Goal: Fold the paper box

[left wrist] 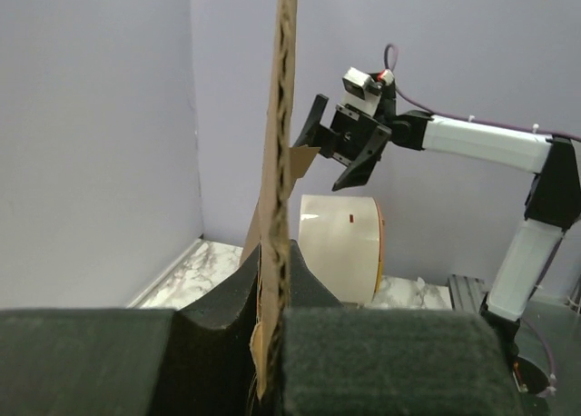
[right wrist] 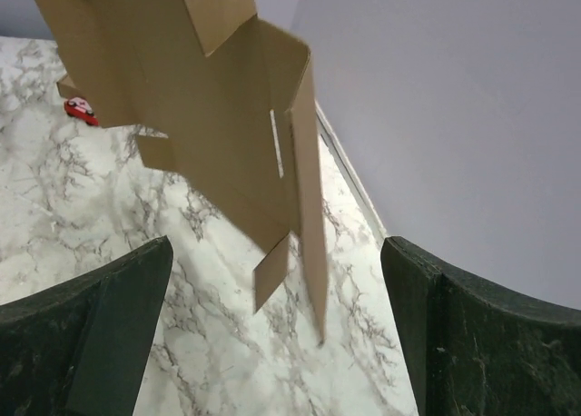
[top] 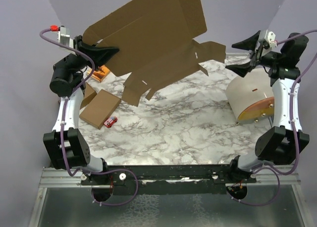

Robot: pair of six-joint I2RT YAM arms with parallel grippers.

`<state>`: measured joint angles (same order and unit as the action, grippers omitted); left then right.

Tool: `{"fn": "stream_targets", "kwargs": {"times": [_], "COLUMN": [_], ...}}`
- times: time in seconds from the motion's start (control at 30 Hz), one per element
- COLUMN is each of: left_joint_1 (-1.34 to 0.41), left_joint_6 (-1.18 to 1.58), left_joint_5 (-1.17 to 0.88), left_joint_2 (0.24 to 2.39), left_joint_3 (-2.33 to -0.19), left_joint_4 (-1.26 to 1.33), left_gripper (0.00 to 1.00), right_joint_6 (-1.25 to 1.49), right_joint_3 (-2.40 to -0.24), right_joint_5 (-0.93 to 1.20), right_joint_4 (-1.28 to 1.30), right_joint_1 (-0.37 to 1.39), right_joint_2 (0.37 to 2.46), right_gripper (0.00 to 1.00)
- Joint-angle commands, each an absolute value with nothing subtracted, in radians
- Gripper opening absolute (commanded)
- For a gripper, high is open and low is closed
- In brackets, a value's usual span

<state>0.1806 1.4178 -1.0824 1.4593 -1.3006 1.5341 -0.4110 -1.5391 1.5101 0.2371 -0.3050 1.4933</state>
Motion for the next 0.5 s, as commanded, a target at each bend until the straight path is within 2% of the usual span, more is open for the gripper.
{"fn": "stream_targets", "kwargs": {"times": [0.0, 0.27, 0.3, 0.47], "left_joint_1": [0.163, 0.142, 0.14, 0.138], "left_joint_6": [1.4, 1.407, 1.406, 1.385], "left_joint_5": [-1.1, -1.104, -1.106, -1.122], "left_joint_2": [1.426, 1.435, 1.437, 1.439], "left_joint_3": [-1.293, -1.306, -1.306, -1.294], "left_joint_4": [1.787, 1.787, 1.787, 1.786], "left_gripper": [0.0, 0.0, 0.0, 0.0], "right_joint_6": [-0.46, -0.428, -0.452, -0.514], "right_joint_3": [-1.571, -1.521, -1.512, -1.467], "right_joint_5": [1.475, 1.458, 1.441, 1.375], "right_joint_4": [0.209, 0.143, 0.158, 0.164], "right_joint_1": [-0.248, -0.202, -0.192, -0.184], "right_joint_2": [1.537, 1.537, 1.535, 1.53], "right_gripper": [1.0, 0.98, 0.95, 0.62]}}
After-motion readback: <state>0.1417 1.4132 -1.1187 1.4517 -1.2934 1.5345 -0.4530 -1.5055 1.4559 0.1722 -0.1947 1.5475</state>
